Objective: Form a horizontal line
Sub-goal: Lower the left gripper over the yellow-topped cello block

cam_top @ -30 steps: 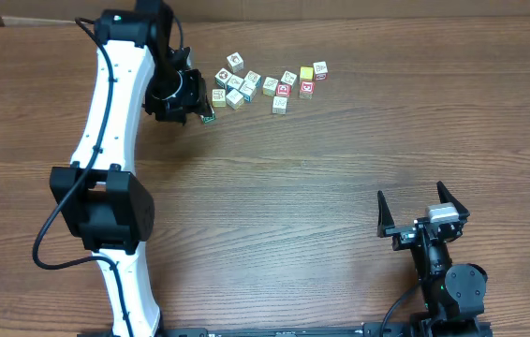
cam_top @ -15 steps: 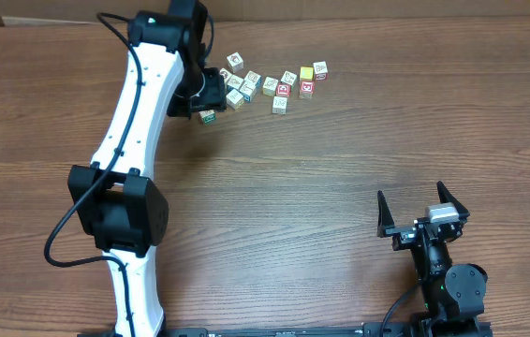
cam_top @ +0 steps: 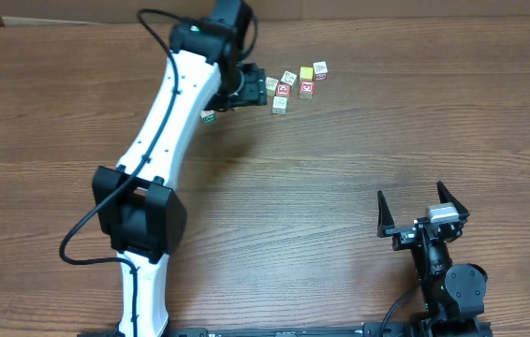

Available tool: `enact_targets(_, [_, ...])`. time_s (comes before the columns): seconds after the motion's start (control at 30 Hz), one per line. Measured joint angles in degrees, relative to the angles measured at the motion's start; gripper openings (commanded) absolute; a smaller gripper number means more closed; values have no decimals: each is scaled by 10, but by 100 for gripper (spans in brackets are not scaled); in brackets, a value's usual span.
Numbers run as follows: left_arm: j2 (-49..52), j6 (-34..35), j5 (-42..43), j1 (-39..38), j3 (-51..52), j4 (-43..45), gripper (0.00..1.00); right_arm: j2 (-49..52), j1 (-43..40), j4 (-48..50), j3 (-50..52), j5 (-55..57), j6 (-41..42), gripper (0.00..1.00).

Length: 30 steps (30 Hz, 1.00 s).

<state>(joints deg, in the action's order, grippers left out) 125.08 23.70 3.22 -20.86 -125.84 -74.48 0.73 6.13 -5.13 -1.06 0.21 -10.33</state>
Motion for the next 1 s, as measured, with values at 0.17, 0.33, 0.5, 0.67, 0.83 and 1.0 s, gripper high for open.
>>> enact_targets(0.17, [0, 23, -60, -20, 0, 4, 96, 0, 0, 0, 0, 0, 0, 100])
enact_targets(0.33, [0, 66, -108, -16, 17, 4, 100, 0, 0, 0, 0, 0, 0, 100])
enact_targets(0.5, [0, 82, -133, -4, 68, 9, 100, 0, 0, 0, 0, 0, 0, 100])
enact_targets(0.67, [2, 93, -143, 21, 148, 98, 100, 0, 0, 0, 0, 0, 0, 100])
enact_targets(0.83, [10, 114, -142, 61, 179, 153, 85, 0, 0, 0, 0, 0, 0, 100])
enact_targets(1.0, [10, 137, -110, 119, 182, 184, 88, 0, 0, 0, 0, 0, 0, 100])
